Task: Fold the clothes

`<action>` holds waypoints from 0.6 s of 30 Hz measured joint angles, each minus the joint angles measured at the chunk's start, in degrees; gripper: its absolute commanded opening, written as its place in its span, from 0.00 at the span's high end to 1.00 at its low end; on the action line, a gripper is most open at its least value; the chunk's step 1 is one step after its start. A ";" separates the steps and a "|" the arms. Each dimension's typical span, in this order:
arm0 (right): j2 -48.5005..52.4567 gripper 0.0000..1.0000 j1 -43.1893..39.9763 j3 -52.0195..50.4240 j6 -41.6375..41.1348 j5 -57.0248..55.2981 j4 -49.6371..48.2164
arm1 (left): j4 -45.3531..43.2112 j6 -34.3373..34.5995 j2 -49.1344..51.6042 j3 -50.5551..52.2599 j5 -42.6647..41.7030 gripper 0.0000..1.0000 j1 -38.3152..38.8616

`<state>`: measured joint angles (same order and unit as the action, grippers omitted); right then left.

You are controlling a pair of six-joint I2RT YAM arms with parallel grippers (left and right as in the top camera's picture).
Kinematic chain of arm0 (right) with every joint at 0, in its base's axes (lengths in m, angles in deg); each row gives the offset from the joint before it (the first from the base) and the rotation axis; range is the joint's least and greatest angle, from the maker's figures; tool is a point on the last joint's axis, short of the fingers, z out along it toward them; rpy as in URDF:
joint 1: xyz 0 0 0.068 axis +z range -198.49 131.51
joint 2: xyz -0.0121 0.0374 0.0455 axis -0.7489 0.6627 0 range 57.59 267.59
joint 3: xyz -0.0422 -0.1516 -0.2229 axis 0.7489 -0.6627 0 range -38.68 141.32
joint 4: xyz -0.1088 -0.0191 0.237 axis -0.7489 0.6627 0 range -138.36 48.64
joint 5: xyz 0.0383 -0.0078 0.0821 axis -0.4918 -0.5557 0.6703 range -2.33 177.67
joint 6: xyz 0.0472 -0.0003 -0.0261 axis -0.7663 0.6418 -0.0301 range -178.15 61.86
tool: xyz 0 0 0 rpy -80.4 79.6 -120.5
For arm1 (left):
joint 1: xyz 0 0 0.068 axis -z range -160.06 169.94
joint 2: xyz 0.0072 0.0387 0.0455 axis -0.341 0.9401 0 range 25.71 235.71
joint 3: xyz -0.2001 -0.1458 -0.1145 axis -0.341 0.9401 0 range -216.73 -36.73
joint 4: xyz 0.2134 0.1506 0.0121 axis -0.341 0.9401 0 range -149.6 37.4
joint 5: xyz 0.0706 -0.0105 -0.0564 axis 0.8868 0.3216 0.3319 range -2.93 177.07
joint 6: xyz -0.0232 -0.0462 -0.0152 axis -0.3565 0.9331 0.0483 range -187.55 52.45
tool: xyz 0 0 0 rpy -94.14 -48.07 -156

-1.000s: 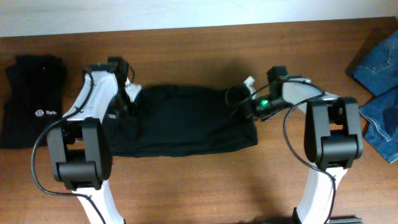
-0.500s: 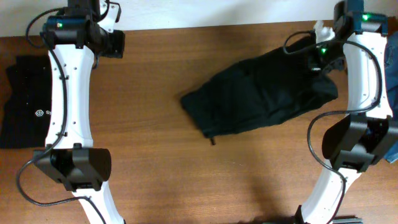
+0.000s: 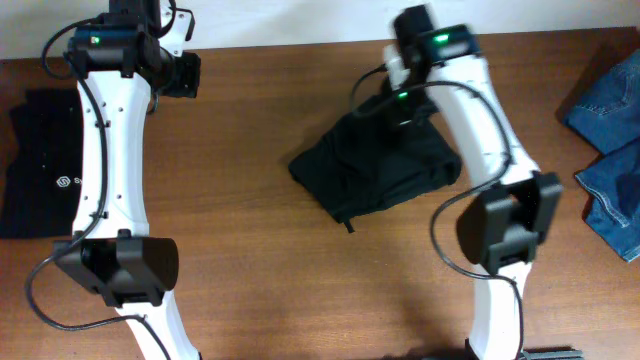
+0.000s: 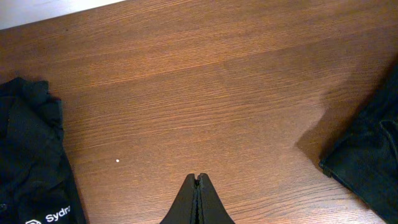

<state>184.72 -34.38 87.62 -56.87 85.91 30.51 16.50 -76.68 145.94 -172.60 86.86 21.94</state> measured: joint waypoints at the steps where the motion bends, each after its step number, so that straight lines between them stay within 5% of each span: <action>1: 0.81 0.96 1.38 0.00 -0.35 -0.20 -0.20 | 0.00 0.00 0.00 0.00 0.00 0.99 -0.15; 10: 4.63 0.96 10.34 -0.20 -2.05 -1.05 -0.48 | 0.00 0.00 0.00 0.00 0.00 0.99 -1.86; 11: 4.63 0.89 11.13 -0.20 -2.14 -1.05 -0.48 | 0.00 0.00 0.00 0.00 0.00 0.99 -2.10; 13: 4.63 0.42 12.70 -0.20 -2.43 -0.96 -0.44 | -0.02 -0.02 0.00 0.00 0.00 0.99 -2.45; 14: 4.63 0.30 13.38 -0.20 -2.58 -0.76 -0.35 | -0.02 -0.02 0.00 0.00 0.00 0.99 -2.58; 18: 4.72 0.23 15.74 -0.20 -2.23 1.27 0.52 | -0.24 -0.02 0.00 0.00 0.00 0.99 -3.19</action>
<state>189.44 -18.65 87.43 -59.10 87.18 31.04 16.26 -76.70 145.94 -172.60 86.86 18.74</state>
